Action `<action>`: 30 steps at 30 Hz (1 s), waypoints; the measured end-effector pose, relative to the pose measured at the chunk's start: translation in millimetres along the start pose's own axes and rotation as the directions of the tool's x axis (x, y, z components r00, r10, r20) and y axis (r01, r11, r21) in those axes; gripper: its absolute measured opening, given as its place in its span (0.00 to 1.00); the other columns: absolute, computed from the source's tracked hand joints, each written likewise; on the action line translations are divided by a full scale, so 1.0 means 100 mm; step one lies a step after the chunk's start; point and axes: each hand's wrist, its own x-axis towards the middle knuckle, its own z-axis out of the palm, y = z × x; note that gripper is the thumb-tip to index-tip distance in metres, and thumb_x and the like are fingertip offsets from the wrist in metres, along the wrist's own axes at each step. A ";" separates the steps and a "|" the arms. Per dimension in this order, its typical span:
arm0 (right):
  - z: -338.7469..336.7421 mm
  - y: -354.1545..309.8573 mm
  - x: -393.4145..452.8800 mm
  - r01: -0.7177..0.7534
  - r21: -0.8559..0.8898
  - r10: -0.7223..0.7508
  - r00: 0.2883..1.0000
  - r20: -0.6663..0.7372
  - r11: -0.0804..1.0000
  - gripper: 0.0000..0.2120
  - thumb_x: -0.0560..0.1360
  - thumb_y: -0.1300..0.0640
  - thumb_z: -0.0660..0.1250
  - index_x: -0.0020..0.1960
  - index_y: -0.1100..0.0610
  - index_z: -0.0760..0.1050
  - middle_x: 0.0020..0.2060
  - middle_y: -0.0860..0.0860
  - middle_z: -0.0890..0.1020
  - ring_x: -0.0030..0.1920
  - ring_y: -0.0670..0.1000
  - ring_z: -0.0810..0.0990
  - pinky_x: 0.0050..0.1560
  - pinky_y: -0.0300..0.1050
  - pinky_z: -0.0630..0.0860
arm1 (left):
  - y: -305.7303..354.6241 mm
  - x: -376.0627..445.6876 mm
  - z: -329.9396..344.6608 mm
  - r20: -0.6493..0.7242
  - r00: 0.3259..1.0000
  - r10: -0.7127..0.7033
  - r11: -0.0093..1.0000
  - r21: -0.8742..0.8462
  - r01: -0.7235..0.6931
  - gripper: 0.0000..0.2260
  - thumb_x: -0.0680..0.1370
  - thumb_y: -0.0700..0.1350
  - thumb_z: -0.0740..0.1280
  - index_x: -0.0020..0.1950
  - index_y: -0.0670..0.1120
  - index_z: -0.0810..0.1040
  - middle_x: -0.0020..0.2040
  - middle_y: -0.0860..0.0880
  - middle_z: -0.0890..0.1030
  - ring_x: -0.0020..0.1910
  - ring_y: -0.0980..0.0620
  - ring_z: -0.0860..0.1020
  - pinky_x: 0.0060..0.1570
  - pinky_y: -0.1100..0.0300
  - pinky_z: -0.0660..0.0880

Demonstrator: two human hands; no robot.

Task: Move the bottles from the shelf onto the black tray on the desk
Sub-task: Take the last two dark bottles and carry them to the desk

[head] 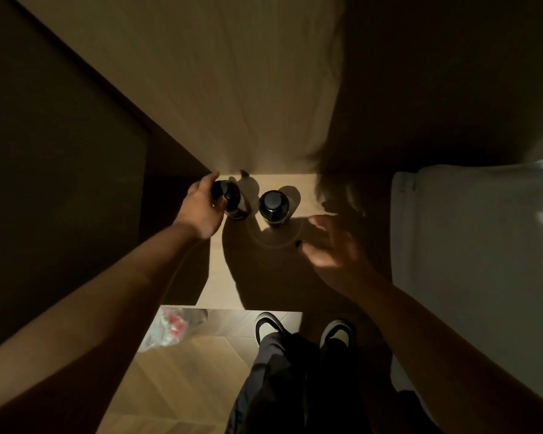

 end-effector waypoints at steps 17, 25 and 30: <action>0.35 -0.05 0.08 -0.028 0.377 0.028 1.000 0.004 0.926 0.27 0.72 0.53 0.68 0.66 0.67 0.69 0.58 0.57 0.76 0.56 0.50 0.75 0.54 0.35 0.75 | 0.08 -0.54 -0.28 -0.124 0.992 0.023 0.999 0.040 -0.018 0.17 0.79 0.43 0.64 0.68 0.46 0.69 0.60 0.42 0.78 0.59 0.43 0.77 0.53 0.51 0.75; 0.47 -0.35 0.16 -0.059 0.409 -0.051 0.966 0.254 0.911 0.38 0.71 0.56 0.73 0.75 0.55 0.58 0.69 0.54 0.68 0.67 0.53 0.69 0.63 0.40 0.63 | 0.20 -0.97 -0.40 -0.026 0.996 0.080 0.996 0.040 -0.079 0.14 0.78 0.49 0.64 0.63 0.48 0.72 0.49 0.47 0.80 0.46 0.49 0.79 0.44 0.54 0.75; 0.75 -0.27 0.03 0.024 0.302 -0.070 0.987 0.144 0.953 0.41 0.64 0.56 0.78 0.71 0.56 0.59 0.62 0.62 0.74 0.58 0.58 0.77 0.58 0.47 0.75 | 0.28 -1.08 -0.33 0.039 0.994 0.099 0.995 0.003 -0.099 0.12 0.78 0.47 0.65 0.61 0.49 0.72 0.46 0.49 0.81 0.41 0.57 0.80 0.43 0.56 0.79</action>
